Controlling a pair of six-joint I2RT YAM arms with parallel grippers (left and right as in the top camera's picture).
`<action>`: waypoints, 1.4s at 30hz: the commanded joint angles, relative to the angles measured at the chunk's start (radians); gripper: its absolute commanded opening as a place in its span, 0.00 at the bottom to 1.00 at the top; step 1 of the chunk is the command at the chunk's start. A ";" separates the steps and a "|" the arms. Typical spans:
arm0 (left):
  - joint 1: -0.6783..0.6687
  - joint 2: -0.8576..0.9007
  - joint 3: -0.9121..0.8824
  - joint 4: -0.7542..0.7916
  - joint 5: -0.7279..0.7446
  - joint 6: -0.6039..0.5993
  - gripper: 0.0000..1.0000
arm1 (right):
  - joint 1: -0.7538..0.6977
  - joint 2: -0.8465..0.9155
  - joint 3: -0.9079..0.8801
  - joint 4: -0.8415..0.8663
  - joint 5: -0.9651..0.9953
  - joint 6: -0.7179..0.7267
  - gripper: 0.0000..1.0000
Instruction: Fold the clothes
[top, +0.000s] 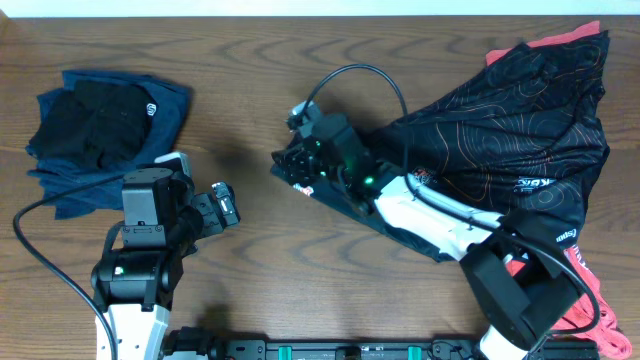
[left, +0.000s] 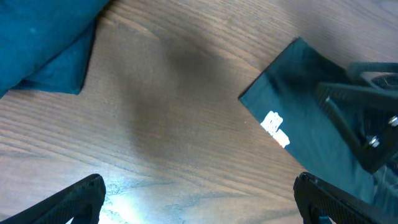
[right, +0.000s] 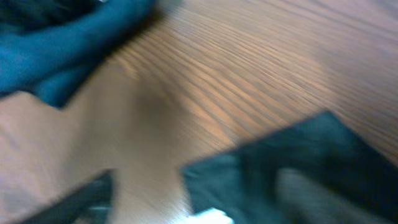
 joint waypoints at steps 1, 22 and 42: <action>0.004 -0.001 0.016 0.013 0.014 0.000 0.98 | -0.090 -0.110 0.013 -0.087 0.080 -0.021 0.99; -0.141 0.333 0.015 0.165 0.261 -0.338 0.98 | -0.724 -0.403 0.013 -0.918 0.267 0.137 0.99; -0.595 0.830 0.015 0.674 0.289 -0.642 0.98 | -0.766 -0.403 0.013 -0.964 0.255 0.144 0.99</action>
